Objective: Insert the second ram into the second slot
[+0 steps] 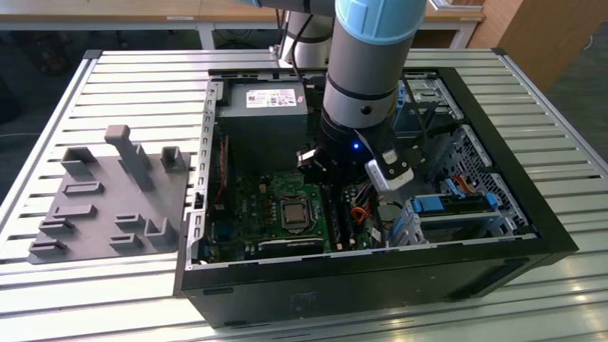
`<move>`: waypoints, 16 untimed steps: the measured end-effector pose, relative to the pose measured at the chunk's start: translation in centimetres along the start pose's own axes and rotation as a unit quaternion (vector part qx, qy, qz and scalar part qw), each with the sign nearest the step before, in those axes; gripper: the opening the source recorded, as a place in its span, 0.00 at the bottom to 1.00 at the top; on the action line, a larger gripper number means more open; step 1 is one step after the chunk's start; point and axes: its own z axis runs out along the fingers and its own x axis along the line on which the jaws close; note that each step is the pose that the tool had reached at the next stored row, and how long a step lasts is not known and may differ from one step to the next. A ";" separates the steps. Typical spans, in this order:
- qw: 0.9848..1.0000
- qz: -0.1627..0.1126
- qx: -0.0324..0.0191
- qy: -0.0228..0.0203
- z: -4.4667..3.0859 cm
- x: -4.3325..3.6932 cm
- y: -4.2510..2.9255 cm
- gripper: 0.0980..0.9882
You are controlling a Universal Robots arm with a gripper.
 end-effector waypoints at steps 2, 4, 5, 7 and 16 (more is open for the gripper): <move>1.000 0.000 0.000 0.000 0.00 0.00 0.00 0.10; 1.000 0.000 0.000 0.000 -0.03 0.00 0.00 0.01; 1.000 0.000 0.000 0.000 -0.02 0.00 0.00 0.01; 1.000 0.000 0.000 0.000 0.08 0.00 0.00 0.01; 1.000 0.000 0.000 0.000 0.90 -0.01 0.00 0.01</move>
